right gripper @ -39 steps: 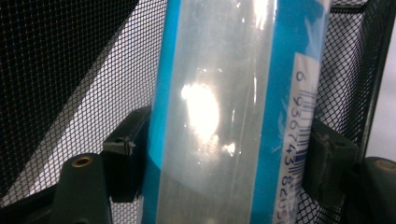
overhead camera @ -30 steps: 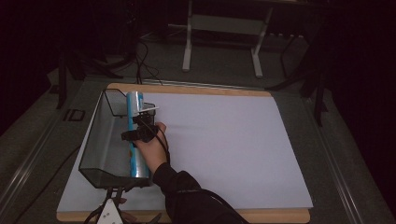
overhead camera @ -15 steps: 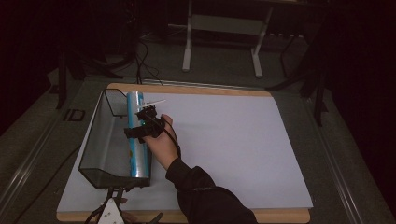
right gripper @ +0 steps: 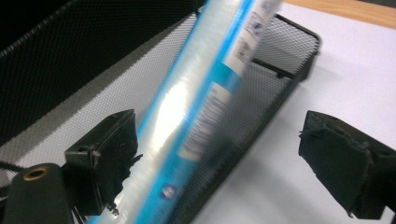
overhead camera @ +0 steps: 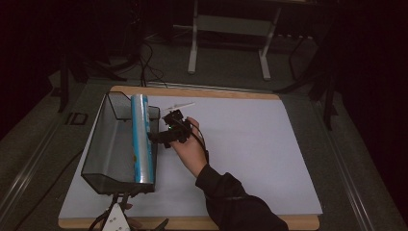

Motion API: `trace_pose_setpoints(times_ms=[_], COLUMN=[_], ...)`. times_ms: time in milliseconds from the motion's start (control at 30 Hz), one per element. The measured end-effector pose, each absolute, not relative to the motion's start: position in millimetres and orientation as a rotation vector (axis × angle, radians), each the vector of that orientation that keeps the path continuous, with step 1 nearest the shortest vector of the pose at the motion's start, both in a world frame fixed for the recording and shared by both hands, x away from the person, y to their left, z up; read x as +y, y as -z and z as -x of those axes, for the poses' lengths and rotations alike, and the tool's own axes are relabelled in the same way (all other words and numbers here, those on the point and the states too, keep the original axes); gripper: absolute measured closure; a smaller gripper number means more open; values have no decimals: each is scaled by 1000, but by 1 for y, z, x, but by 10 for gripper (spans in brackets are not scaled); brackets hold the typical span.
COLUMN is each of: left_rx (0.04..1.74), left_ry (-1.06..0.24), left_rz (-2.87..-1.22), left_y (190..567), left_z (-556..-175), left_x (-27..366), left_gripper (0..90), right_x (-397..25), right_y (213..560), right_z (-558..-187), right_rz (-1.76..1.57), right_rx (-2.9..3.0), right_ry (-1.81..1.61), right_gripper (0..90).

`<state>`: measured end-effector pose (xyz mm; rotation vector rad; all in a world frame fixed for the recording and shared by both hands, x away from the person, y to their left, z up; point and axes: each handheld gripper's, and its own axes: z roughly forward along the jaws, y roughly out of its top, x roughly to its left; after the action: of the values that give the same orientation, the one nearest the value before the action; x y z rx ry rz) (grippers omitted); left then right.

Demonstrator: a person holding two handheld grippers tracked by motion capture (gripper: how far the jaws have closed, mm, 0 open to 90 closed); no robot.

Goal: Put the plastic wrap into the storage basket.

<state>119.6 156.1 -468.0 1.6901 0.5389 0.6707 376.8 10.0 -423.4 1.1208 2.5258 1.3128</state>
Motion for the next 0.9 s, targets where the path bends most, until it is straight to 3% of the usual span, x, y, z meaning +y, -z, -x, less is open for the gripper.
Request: trace_pose_setpoints(times_ms=[900], left_rx=[546], left_ry=[-671], left_rz=[-1700], left_y=[469], left_z=[-121], left_x=[153], left_gripper=[7], right_x=[-97], right_y=[430], right_z=[-338], right_rz=[-1048], right_rx=[2511], right_ry=[-1349], right_gripper=[115])
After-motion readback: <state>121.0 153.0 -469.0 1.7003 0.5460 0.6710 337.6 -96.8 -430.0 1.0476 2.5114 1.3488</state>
